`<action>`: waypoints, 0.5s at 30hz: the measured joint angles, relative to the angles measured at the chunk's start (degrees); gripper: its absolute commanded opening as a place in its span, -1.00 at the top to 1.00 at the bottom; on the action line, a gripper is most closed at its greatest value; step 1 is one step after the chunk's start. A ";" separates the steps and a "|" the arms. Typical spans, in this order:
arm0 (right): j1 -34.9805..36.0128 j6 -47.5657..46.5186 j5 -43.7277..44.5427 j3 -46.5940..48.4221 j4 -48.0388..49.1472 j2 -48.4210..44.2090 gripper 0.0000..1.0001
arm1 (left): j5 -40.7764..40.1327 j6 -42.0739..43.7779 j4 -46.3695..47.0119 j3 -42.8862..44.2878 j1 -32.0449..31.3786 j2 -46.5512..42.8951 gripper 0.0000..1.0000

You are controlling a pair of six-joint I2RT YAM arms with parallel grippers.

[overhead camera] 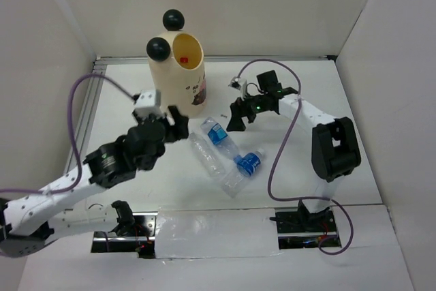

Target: Put the plastic bottles in the bin

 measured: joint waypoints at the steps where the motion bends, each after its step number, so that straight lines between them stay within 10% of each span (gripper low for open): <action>1: 1.16 2.38 1.51 2.21 1.51 1.99 -1.00 | 0.00 -6.67 -4.57 -4.31 -0.04 -4.44 -0.62; 7: 5.70 8.63 10.86 12.70 7.19 13.14 -1.00 | 2.16 -34.03 -23.43 -21.59 -0.81 -16.83 -0.64; 15: 10.51 9.88 15.26 14.80 7.48 19.17 -1.00 | 6.34 -50.03 -30.73 -31.65 -0.92 -23.89 -0.69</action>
